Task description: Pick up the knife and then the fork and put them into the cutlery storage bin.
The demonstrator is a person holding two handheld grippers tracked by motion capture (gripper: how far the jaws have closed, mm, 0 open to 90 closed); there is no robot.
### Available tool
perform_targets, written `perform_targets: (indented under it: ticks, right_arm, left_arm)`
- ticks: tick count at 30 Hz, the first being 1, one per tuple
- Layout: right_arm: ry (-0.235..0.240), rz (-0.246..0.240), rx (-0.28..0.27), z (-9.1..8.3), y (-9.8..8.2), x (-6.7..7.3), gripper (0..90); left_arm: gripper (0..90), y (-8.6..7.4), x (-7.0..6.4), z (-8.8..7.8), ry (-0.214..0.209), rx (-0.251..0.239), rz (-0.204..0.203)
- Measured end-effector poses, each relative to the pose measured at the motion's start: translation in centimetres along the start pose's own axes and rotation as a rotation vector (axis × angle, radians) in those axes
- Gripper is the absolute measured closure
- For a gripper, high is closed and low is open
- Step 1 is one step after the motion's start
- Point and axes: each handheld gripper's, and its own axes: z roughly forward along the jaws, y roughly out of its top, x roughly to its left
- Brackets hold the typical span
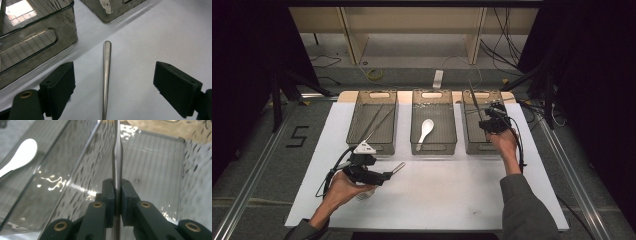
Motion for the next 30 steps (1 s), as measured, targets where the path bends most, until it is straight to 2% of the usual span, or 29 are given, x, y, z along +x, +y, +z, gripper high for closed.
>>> perform_targets:
  ticks: [9, 10, 14, 15, 18, 20, 21, 22, 23, 24, 26, 28, 30]
  right_arm:
    - [0.016, 0.053, 0.052, 1.0, -0.2, -0.3, 83.0]
    - [0.019, 0.054, 0.051, 1.0, -0.2, -0.2, 76.8]
    - [0.047, 0.064, 0.012, 0.3, 0.2, -0.2, 71.5]
    - [0.063, 0.053, -0.011, -0.4, 0.3, -0.2, 65.0]
    - [0.061, 0.024, -0.027, -1.1, 0.2, -0.2, 61.3]
    - [0.066, -0.001, -0.047, -1.8, 0.0, -0.1, 55.5]
    - [0.086, -0.014, -0.068, -2.8, -0.2, 0.1, 51.2]
    - [0.086, -0.014, -0.068, -2.8, -0.2, 0.1, 51.2]
    - [0.112, -0.043, -0.092, -3.8, -0.6, 0.6, 45.2]
    - [0.112, -0.043, -0.092, -3.8, -0.6, 0.6, 45.2]
    - [0.135, -0.076, -0.112, -4.9, -1.0, 1.2, 41.5]
    - [0.172, -0.134, -0.129, -6.2, -2.1, 2.4, 37.4]
    - [0.181, -0.153, -0.133, -6.5, -2.5, 2.8, 36.1]
  left_arm:
    - [17.0, 0.1, 0.0, 0.0, -0.002, 0.000, -0.002]
    - [17.0, 0.1, 0.0, 0.0, -0.003, 0.000, -0.001]
    - [17.0, 0.1, 0.0, 0.0, -0.001, 0.003, -0.004]
    - [17.0, 0.1, 0.1, 0.0, 0.000, 0.004, -0.005]
    - [17.0, 0.4, 0.1, 0.0, -0.005, 0.001, -0.017]
    - [17.0, 0.5, 0.1, 0.0, -0.006, 0.012, -0.010]
    - [17.0, 0.6, 0.1, 0.1, -0.004, 0.018, -0.012]
    - [17.0, 0.6, 0.2, 0.1, -0.002, 0.028, -0.011]
    - [17.3, 0.6, 0.3, 0.1, -0.001, 0.036, -0.010]
    - [17.3, 0.6, 0.3, 0.2, 0.001, 0.048, -0.011]
    - [18.2, 0.7, 0.4, 0.3, 0.010, 0.076, -0.012]
    - [20.4, 0.6, 0.4, 0.5, 0.013, 0.111, -0.003]
    - [21.9, 0.6, 0.1, 0.8, 0.027, 0.135, 0.017]
